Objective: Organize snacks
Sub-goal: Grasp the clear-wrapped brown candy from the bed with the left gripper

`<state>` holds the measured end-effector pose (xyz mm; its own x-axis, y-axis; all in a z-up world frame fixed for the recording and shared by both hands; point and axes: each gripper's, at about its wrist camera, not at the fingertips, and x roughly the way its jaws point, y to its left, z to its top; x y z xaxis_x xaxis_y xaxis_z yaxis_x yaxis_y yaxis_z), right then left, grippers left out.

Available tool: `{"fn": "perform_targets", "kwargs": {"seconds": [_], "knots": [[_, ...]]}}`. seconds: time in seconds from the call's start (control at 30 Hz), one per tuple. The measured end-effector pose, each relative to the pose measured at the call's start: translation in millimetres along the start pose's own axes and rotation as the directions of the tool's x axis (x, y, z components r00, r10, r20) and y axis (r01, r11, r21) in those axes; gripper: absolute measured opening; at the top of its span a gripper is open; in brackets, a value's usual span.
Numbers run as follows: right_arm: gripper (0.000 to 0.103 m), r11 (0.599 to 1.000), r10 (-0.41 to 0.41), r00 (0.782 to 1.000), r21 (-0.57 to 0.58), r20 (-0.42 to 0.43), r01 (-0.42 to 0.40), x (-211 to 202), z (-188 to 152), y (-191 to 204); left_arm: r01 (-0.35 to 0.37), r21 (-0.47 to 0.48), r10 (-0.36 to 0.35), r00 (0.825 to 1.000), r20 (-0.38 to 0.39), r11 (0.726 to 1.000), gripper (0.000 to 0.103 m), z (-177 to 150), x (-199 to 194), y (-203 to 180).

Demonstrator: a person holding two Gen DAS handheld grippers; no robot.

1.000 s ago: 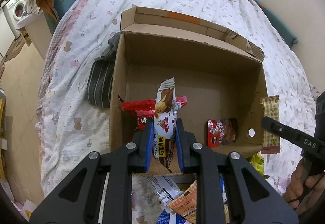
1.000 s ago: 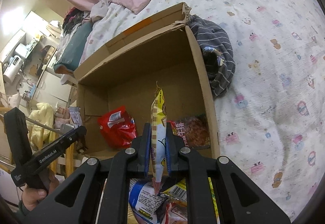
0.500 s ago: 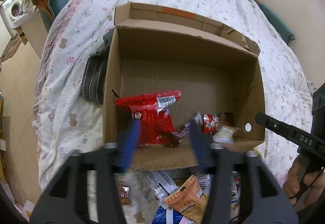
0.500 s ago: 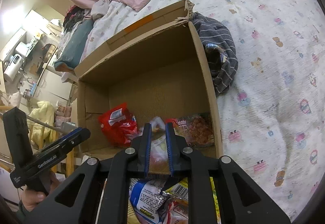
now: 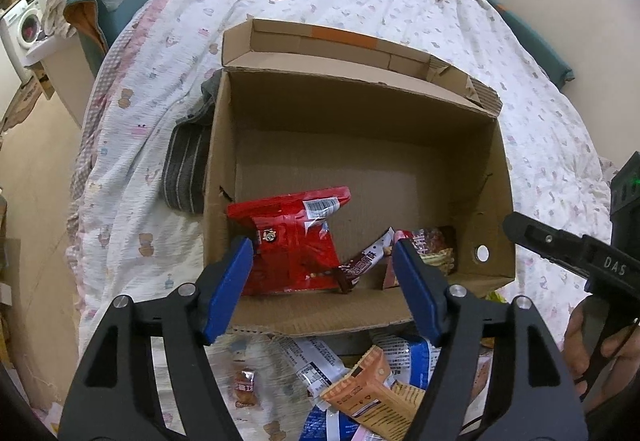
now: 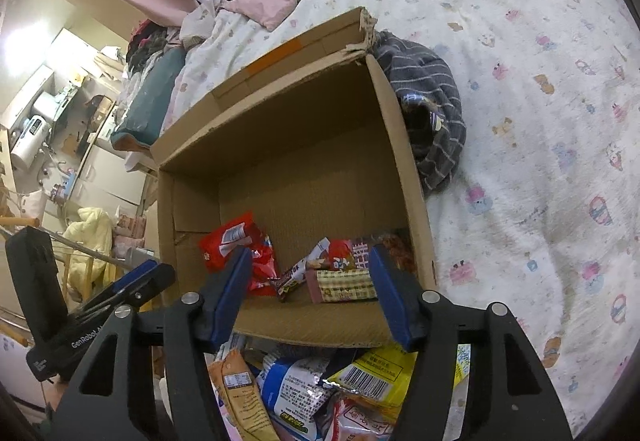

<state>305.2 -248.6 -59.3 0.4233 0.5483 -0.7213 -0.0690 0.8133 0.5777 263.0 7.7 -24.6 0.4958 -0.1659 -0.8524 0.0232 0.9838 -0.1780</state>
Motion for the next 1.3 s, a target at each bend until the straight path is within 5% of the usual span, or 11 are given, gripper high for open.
{"fn": "perform_targets", "kwargs": {"seconds": [0.3, 0.43, 0.53, 0.7, 0.97, 1.17, 1.3], "knots": [[0.066, 0.999, 0.007, 1.0, -0.045, 0.026, -0.006, -16.0, -10.9, 14.3, -0.016, 0.017, 0.015, 0.997, 0.072, 1.0, 0.069, -6.0, -29.6, 0.3], [0.085, 0.997, 0.006, 1.0, -0.075, 0.031, -0.004, -28.0, -24.2, 18.3, -0.028, 0.025, 0.025, 0.995, 0.099, 0.999, 0.07, -15.4, -46.3, 4.1], [0.086, 0.996, 0.008, 1.0, -0.093, 0.03, -0.005, -35.6, -30.0, 19.8, -0.043, 0.007, 0.042, 0.994, 0.099, 0.999, 0.07, -27.0, -54.6, 12.5], [0.086, 0.995, 0.01, 1.0, -0.096, 0.026, -0.008, -46.7, -45.5, 18.2, -0.052, -0.036, 0.055, 0.995, 0.078, 0.998, 0.082, -46.8, -61.3, 24.5], [0.086, 0.999, 0.003, 1.0, -0.039, -0.003, -0.003, -55.7, -74.4, 4.6, 0.013, -0.134, -0.022, 0.997, -0.068, 0.991, 0.082, -83.1, -44.9, 40.6], [0.086, 1.0, -0.013, 1.0, -0.017, -0.012, 0.013, -60.6, -86.8, -4.7, -0.069, -0.22, 0.031, 0.985, -0.17, 0.973, 0.081, -95.7, -21.3, 69.8], [0.086, 1.0, -0.022, 1.0, -0.003, -0.008, 0.022, -63.3, -87.2, -11.4, -0.109, -0.242, 0.048, 0.968, -0.246, 0.964, 0.062, -100.9, 8.1, 78.2]]}}
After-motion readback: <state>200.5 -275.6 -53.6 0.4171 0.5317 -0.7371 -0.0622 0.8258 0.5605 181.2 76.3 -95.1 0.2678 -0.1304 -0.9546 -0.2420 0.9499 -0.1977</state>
